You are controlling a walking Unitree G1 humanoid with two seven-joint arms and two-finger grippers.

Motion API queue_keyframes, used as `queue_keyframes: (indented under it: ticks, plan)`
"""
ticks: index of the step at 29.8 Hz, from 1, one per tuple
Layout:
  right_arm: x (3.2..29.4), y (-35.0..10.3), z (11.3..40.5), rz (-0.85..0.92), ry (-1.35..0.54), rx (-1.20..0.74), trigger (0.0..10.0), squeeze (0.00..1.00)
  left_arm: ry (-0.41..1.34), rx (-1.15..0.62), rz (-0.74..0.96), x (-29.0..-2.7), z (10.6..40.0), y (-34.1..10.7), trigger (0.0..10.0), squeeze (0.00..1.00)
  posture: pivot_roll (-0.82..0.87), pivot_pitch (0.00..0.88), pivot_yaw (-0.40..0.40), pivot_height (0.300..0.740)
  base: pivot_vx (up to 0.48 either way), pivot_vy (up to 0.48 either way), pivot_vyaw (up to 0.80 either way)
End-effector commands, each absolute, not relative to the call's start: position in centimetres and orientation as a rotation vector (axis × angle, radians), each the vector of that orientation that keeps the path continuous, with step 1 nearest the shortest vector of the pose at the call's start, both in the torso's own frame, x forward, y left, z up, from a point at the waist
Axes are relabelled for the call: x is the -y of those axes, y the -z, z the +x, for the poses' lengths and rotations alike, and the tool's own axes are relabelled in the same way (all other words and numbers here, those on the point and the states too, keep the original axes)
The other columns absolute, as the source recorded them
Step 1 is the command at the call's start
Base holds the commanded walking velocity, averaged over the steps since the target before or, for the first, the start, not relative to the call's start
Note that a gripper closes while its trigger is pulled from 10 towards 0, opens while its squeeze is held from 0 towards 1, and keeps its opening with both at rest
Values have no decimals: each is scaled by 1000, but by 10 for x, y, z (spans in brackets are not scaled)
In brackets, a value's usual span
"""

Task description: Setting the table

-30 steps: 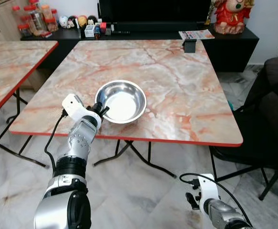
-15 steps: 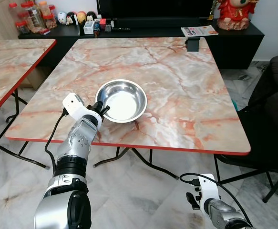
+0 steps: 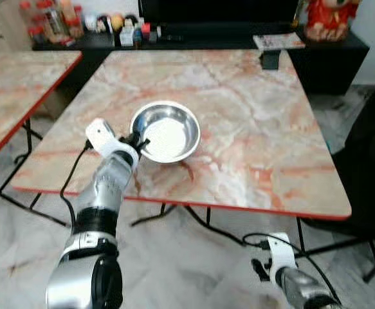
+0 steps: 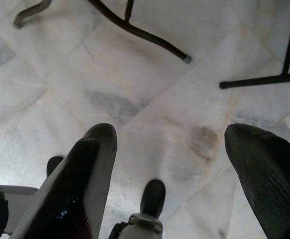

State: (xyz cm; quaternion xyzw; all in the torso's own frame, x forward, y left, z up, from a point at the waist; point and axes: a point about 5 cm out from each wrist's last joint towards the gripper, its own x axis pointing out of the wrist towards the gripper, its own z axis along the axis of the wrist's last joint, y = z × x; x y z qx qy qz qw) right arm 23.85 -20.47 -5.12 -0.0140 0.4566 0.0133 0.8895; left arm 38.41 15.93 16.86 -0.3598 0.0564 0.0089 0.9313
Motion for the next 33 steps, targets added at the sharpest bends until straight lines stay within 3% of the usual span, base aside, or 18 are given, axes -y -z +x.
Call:
queue_keyframes:
  ticks: [1,26,33]
  plan:
    - [205,52,238,-31,-29,-956,10000,0,-10,-86,-724,-160,385,-177,10000,0,-28,34,54,740,277,0,0]
    - [204,52,237,-25,-39,-960,10000,0,1,-80,-720,-160,385,-180,10000,0,-26,35,53,740,293,0,0]
    - [203,52,238,-21,-44,-962,10000,0,1,-117,-753,-158,384,-177,10000,0,-25,34,53,740,0,0,0]
